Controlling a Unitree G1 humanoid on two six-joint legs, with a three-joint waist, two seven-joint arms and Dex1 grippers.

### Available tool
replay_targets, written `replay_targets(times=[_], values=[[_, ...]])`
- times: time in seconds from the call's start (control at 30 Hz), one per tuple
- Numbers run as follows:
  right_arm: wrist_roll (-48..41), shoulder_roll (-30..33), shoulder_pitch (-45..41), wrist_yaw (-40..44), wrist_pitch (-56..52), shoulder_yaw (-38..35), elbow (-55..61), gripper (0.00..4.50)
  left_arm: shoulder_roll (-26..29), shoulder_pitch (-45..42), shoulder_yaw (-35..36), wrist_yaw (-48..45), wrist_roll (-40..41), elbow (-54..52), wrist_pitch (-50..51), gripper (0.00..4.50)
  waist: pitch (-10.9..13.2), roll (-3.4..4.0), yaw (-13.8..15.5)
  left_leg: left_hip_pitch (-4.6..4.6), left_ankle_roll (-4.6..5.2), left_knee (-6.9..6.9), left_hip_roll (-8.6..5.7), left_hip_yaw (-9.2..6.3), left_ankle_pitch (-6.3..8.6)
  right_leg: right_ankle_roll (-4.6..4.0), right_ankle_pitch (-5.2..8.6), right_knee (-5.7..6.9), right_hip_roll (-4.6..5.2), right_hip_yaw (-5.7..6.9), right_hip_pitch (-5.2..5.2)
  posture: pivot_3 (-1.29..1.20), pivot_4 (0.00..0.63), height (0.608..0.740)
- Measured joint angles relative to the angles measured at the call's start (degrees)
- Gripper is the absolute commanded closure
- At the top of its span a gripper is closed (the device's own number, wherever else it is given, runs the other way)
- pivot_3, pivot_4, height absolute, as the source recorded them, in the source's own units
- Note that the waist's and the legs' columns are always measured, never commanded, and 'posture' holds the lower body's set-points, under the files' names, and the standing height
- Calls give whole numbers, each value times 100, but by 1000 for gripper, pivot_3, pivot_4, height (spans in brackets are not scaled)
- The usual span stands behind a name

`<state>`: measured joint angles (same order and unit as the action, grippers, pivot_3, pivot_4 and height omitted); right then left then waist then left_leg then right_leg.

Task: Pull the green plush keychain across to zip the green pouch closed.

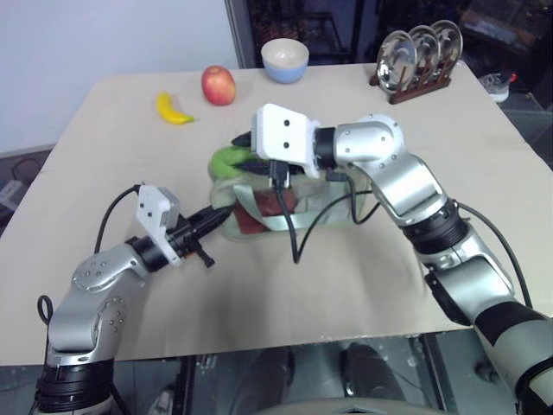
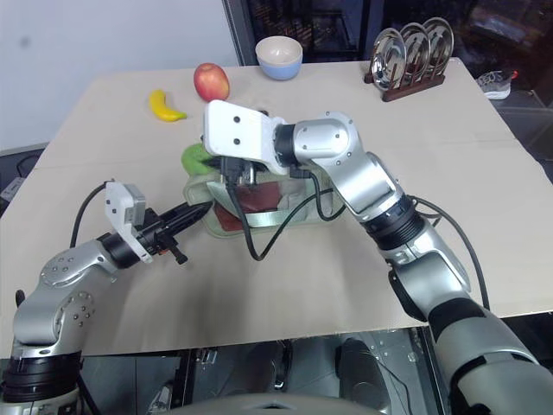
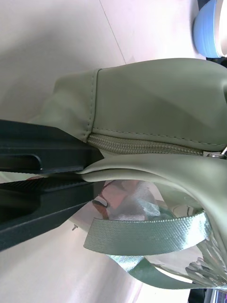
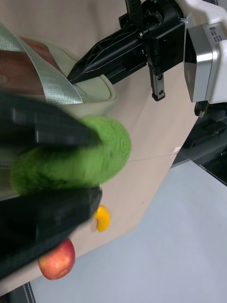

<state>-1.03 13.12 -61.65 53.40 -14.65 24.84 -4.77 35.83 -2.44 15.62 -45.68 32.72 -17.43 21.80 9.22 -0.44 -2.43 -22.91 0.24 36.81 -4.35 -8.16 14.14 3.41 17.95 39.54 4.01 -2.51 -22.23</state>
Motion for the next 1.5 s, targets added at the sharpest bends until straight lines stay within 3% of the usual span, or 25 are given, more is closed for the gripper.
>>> replay_targets(times=[0.23, 0.4, 0.7, 1.03, 1.33, 1.5], values=[[-150, 155, 2, 131, -172, -166, 176, 4423, -53, 5, -23, 97, -18, 0, -29, 4500, 0, 0, 7, 0, -1, 2, 0, 0, -1, 0, 0, 3, 1, 0, 0, 0, 150, 740], [-422, 707, 1, 113, -576, -749, 316, 4423, -87, 92, -30, 150, -80, -32, -183, 4500, 0, 0, 14, 0, -1, 4, -1, 0, 0, 0, 0, 4, 1, 0, 0, 0, 150, 740], [-630, 1086, 10, 86, -737, -787, 338, 4423, -125, 104, -105, 240, -179, -111, -377, 4500, 0, 0, 7, 0, 0, 2, 0, 9, 0, -1, 0, 15, 2, -9, -5, 0, 150, 740], [-784, 1102, 32, -296, -651, -788, 319, 4423, -127, 28, -213, 390, -213, -52, -370, 4500, 0, 0, 15, 0, 0, 3, 0, 9, 0, -1, 1, 15, 2, -8, -9, 0, 150, 740], [-1223, 521, -377, -682, -391, -1209, 282, 4423, -123, -90, -273, 548, -290, -6, -338, 4500, 0, -1, 5, -1, 0, 2, 0, 10, 0, -1, 0, 20, 2, -9, -14, 0, 150, 740], [-1083, 608, -376, -690, -255, -1209, 119, 4423, -132, -124, -283, 648, -289, -2, -248, 4500, 0, -1, 6, -2, 0, 3, 0, 12, 0, -1, 0, 21, 1, -9, -17, 0, 150, 740]])
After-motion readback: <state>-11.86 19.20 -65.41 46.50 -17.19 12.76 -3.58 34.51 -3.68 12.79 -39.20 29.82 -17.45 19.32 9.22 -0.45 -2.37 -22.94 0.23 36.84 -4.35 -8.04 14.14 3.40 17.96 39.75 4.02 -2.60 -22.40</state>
